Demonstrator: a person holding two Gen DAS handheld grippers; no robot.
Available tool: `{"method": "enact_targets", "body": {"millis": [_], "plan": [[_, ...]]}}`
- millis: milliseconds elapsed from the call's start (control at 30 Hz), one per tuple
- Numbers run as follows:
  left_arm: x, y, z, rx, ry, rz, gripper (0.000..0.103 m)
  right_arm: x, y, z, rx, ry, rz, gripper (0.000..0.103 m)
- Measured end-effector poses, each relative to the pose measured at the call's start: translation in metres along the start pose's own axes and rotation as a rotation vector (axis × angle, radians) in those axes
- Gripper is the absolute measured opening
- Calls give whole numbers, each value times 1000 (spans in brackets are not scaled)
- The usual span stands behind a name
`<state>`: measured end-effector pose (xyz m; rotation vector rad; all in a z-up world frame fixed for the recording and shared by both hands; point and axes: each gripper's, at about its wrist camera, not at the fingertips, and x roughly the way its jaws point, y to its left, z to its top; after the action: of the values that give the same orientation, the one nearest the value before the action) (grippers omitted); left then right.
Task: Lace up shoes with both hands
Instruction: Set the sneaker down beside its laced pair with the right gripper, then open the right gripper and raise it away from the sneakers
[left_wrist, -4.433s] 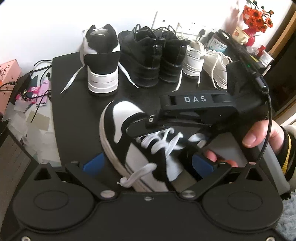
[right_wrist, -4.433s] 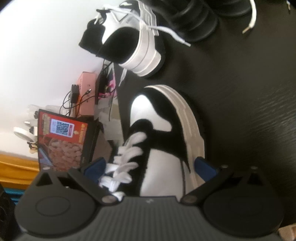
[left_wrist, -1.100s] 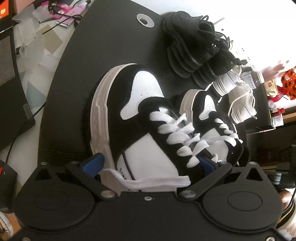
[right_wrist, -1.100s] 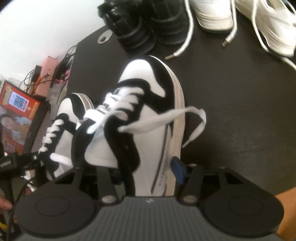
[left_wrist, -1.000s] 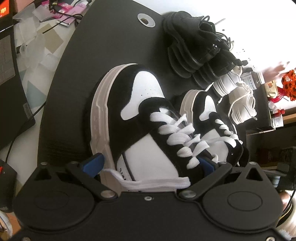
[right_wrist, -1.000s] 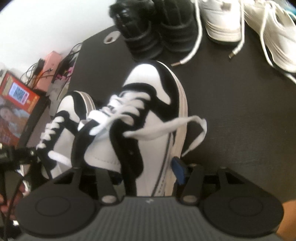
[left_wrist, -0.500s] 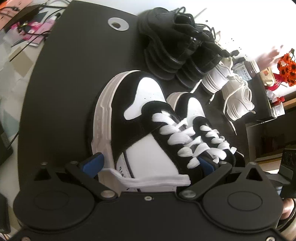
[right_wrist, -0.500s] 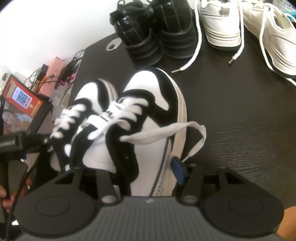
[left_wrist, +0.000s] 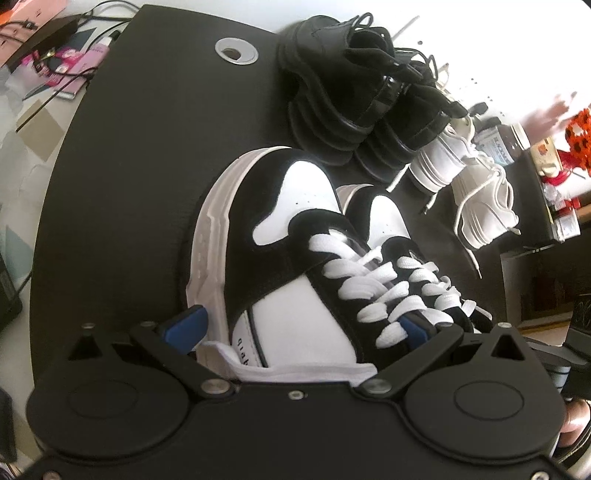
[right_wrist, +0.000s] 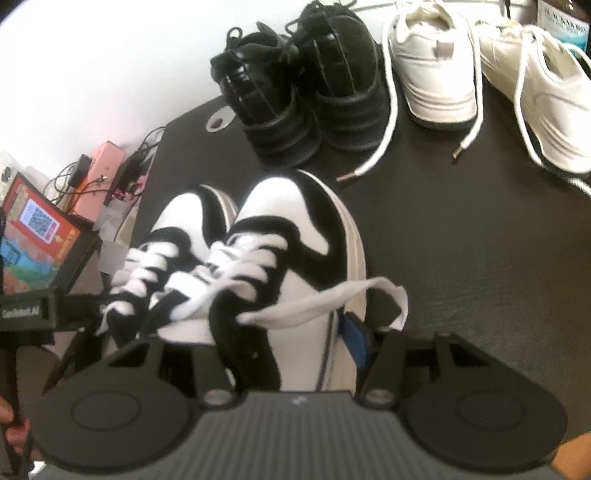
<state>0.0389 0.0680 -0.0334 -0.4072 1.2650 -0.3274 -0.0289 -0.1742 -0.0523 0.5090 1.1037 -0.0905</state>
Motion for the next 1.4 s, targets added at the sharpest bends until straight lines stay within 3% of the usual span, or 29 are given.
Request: {"method": "enact_targets", "body": {"millis": [233, 367, 500, 700, 867, 1000, 1233, 1400], "plan": [[4, 4, 0, -64, -42, -20, 103, 4, 1, 7, 9, -40, -26, 50], [-1, 11, -4, -94, -62, -26, 103, 1, 3, -2, -46, -57, -52, 38], [-21, 19, -8, -120, -110, 47, 102, -12, -10, -14, -19, -40, 28, 38], [-57, 11, -20, -125, -197, 36, 102, -38, -42, -28, 67, -63, 212, 43], [-79, -18, -30, -72, -263, 57, 103, -53, -48, -27, 58, -89, 261, 43], [-94, -45, -37, -24, -311, 54, 103, -73, -50, -27, 12, -174, 264, 43], [-100, -60, -43, -31, -396, 2, 103, -106, -31, -21, -237, -285, 173, 39], [-88, -41, -42, -111, -406, -27, 103, -106, 11, -13, -518, -208, 124, 35]]}}
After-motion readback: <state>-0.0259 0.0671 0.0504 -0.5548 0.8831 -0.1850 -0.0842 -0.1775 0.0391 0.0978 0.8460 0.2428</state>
